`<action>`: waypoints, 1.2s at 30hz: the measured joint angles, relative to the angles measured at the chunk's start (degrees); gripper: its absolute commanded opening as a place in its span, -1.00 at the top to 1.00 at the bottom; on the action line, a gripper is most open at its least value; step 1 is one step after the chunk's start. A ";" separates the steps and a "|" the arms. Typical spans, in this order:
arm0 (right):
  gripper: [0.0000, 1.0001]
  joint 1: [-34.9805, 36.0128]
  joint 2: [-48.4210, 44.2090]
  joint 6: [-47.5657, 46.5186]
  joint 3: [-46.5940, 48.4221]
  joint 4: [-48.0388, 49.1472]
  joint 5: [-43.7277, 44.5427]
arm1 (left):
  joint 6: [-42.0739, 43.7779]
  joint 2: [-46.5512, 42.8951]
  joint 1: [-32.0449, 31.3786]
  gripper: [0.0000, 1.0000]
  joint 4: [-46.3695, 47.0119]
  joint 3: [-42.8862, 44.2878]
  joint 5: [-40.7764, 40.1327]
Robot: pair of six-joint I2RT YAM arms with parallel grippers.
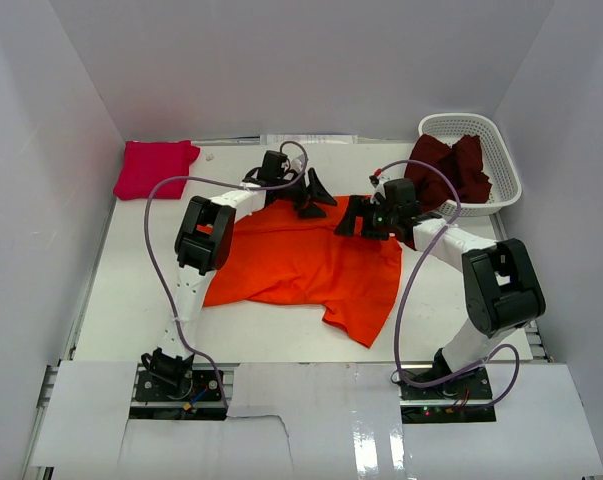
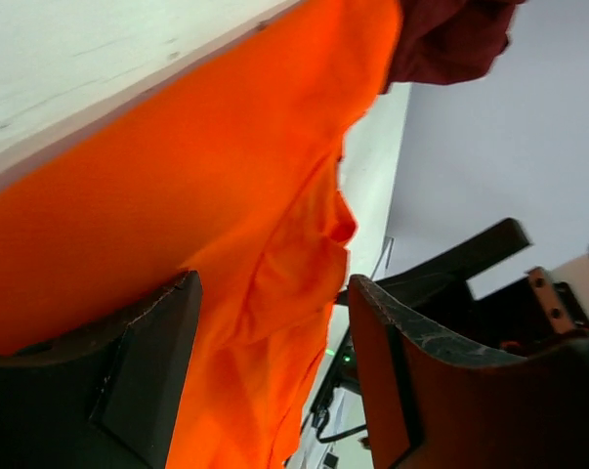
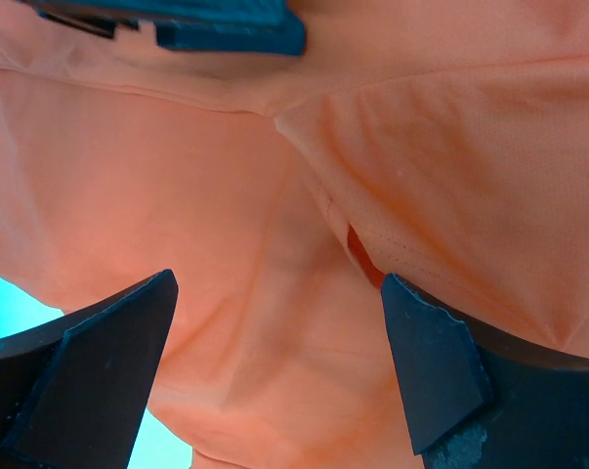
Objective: Fold and stack the t-shirts
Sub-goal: Fold the flattened tshirt in 1/3 of the way
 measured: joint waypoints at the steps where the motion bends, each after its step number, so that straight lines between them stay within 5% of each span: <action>1: -0.82 0.00 0.15 -0.09 0.07 0.00 0.04 | 0.26 0.37 -0.02 -0.44 -0.02 -0.55 -0.09; 20: -0.82 0.00 7.67 0.00 2.21 1.99 -1.01 | 1.20 0.96 0.09 -0.44 2.71 -3.32 1.49; 36: -0.71 0.00 9.51 7.32 -0.04 14.19 -13.94 | 1.20 0.96 0.09 -0.44 2.80 -3.34 1.53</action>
